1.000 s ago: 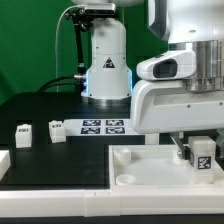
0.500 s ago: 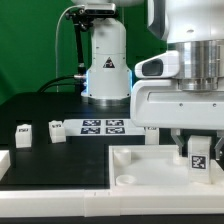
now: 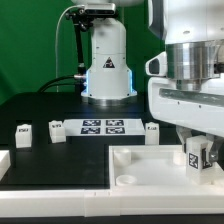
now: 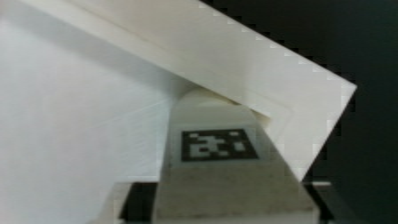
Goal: Assemble one leg
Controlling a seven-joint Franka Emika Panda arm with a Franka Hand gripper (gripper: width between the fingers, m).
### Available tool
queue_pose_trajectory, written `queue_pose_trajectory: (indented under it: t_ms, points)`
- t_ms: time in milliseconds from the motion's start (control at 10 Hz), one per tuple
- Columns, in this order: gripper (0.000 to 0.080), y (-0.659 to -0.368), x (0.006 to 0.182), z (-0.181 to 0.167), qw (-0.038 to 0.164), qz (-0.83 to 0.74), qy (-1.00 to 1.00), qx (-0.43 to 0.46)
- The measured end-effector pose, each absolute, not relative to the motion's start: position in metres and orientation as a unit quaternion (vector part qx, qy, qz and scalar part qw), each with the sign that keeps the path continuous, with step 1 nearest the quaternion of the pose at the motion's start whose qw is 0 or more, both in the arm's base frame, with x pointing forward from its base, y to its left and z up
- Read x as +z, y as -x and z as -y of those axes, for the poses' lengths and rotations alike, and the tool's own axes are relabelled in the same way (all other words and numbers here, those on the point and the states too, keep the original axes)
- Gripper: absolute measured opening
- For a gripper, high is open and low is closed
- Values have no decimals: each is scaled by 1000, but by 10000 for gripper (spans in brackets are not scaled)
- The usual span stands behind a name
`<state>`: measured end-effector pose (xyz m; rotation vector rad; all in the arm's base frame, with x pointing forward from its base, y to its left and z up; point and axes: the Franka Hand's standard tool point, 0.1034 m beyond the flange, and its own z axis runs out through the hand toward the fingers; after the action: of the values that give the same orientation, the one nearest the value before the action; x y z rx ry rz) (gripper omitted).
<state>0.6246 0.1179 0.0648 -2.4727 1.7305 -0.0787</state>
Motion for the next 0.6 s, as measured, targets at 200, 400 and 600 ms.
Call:
queue_pose_trajectory:
  t_ms: [200, 400, 600]
  points:
    - [290, -624, 65, -118, 65, -632, 772, -18]
    - [290, -624, 64, -118, 65, -611, 788, -20]
    - [611, -624, 65, -120, 65, -567, 821, -23]
